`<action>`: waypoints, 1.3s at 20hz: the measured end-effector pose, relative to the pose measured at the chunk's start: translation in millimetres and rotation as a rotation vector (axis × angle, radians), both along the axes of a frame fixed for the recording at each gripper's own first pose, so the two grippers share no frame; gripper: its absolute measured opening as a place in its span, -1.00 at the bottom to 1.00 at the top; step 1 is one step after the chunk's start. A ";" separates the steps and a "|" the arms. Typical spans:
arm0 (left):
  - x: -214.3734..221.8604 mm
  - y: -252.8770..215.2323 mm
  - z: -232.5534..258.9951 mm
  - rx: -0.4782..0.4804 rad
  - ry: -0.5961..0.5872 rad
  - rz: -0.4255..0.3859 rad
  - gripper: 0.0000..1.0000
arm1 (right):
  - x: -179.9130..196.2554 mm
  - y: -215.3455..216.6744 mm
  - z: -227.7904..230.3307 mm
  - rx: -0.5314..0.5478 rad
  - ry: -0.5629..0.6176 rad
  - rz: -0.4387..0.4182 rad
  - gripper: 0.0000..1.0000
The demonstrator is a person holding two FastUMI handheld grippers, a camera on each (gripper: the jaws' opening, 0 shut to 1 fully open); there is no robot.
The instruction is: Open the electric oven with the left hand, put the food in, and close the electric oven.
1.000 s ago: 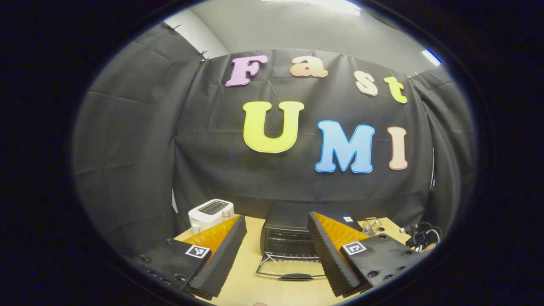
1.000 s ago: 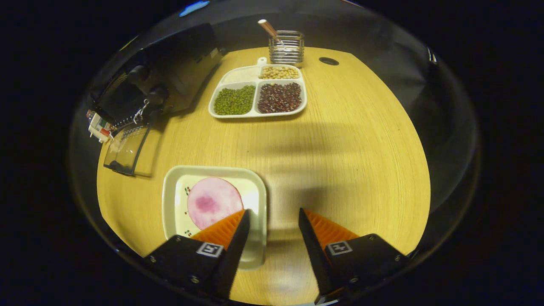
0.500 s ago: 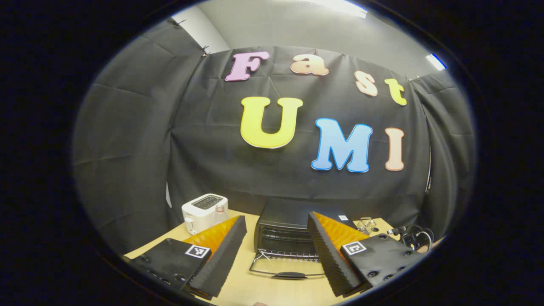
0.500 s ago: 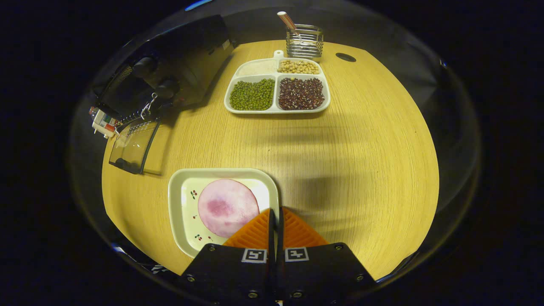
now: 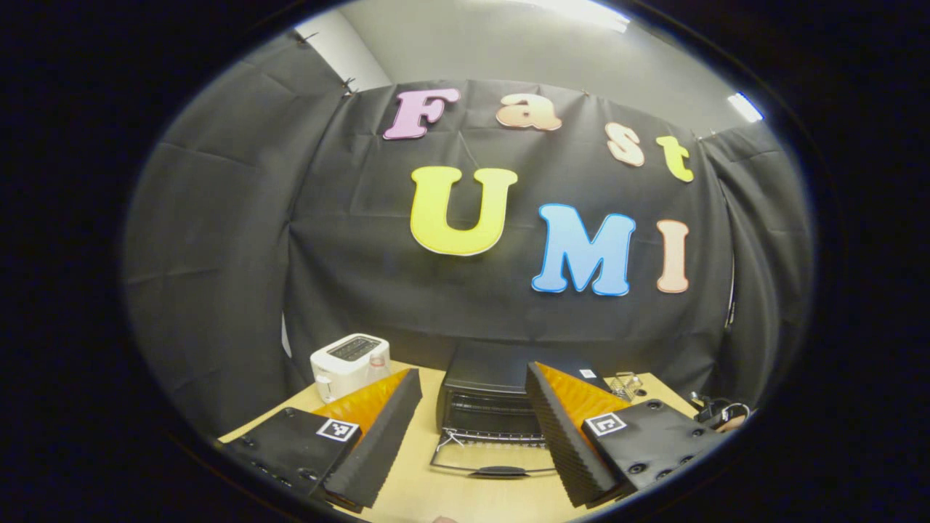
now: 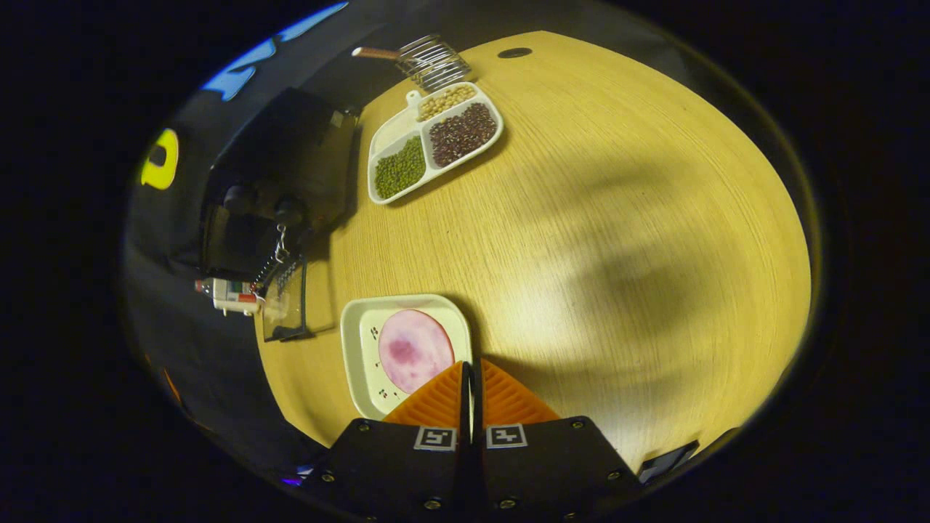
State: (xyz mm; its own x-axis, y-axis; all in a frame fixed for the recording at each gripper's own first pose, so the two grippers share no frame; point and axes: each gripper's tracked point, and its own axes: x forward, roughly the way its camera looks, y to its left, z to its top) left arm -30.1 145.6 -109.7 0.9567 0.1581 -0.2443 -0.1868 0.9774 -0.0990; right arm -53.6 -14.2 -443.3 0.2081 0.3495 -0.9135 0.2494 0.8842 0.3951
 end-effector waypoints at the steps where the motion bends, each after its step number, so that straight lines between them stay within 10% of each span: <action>1: 0.5 -1.7 -1.5 -0.002 0.003 -0.008 0.94 | -0.3 -0.7 -0.5 0.003 0.000 -0.007 -0.98; 12: -7.2 -6.2 -10.4 0.022 -0.001 -0.031 0.95 | 3.6 -2.2 -15.4 -0.256 0.068 0.133 -0.81; 18: -5.6 -3.9 -24.7 -0.007 0.016 -0.019 0.94 | -3.3 -2.4 -16.3 -0.213 0.028 0.078 -0.98; 22: -3.8 -2.5 -20.3 0.002 0.007 -0.027 1.00 | -7.8 4.5 -10.7 0.045 0.023 -0.152 -0.99; 26: -2.2 6.2 -18.3 0.009 0.009 -0.023 0.95 | -11.1 3.9 -7.4 0.104 -0.026 -0.195 -0.99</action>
State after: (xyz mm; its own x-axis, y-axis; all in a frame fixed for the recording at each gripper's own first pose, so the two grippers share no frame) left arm -32.3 151.7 -128.0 0.9579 0.1382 -0.2516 -0.1649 0.9823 -0.0884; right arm -64.6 -10.3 -450.7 0.3042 0.3927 -0.8679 0.4005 0.7740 0.4905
